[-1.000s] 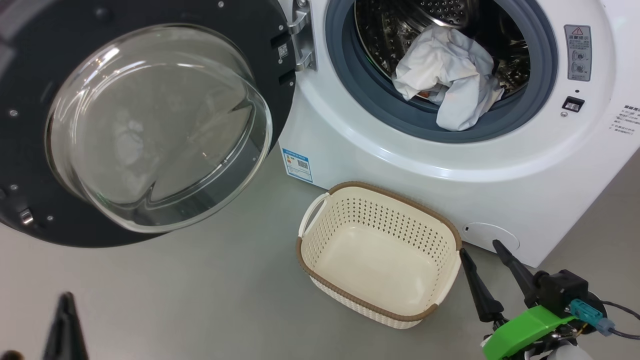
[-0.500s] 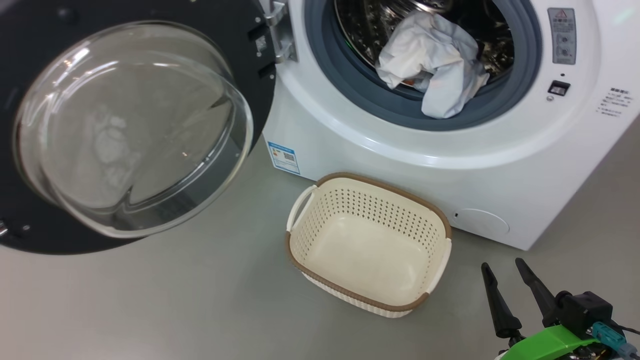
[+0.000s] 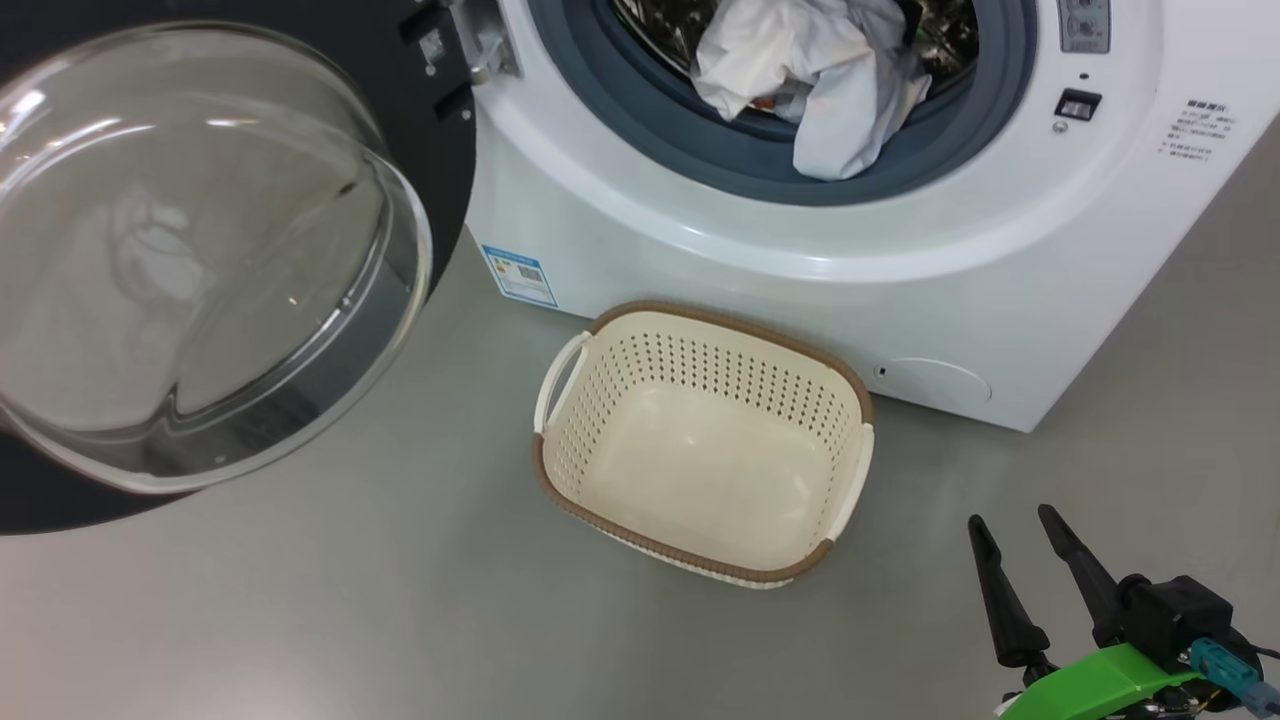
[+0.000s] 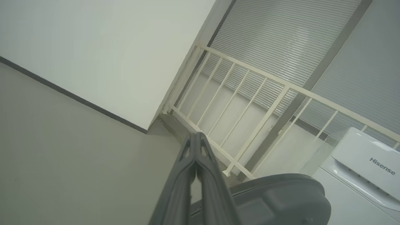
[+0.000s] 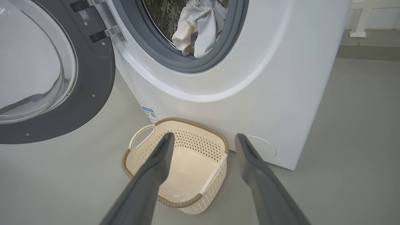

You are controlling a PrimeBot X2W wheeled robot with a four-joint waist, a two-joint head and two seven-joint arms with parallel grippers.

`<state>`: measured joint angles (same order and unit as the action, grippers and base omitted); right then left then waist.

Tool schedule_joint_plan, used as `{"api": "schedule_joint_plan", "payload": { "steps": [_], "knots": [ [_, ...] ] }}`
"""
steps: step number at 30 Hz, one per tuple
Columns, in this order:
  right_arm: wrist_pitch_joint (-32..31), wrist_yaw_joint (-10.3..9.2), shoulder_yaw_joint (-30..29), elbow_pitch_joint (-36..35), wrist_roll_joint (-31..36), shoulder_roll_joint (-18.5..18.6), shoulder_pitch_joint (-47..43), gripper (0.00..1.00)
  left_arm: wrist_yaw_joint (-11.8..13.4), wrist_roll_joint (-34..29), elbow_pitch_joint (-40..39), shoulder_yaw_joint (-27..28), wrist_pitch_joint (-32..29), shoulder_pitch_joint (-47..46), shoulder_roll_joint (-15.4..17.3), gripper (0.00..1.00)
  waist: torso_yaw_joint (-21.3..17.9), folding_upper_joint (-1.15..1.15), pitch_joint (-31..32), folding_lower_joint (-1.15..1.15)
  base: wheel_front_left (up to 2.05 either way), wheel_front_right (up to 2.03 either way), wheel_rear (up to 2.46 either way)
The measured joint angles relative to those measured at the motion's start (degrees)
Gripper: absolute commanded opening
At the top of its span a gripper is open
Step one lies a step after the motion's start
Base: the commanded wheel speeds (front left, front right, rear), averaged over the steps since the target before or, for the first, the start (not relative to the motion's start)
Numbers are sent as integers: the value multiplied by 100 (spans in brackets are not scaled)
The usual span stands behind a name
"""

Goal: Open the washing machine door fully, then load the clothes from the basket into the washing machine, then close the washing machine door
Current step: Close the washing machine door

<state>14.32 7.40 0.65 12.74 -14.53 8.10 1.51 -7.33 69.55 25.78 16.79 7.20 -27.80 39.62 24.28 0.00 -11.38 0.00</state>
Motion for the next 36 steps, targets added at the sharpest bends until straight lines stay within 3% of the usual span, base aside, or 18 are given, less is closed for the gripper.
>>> {"api": "schedule_joint_plan", "payload": {
  "steps": [7,8,15,36],
  "knots": [
    [0,0,51,-22,42,25,140,100,0,1129,928,-283,-1229,-582,424,0,-71,0,-266,0,0,0,0],
    [-1,0,85,-20,65,40,179,100,1,1305,1148,-389,-1631,-667,489,0,-91,0,-327,0,0,0,0],
    [0,0,210,-46,76,79,266,100,1,1575,1601,-584,-2318,-904,641,0,-198,0,-499,0,0,0,0],
    [0,0,205,-58,76,52,324,100,2,1727,1845,-1062,-3362,-1078,827,0,-298,0,-394,0,0,0,0]
  ]
}}
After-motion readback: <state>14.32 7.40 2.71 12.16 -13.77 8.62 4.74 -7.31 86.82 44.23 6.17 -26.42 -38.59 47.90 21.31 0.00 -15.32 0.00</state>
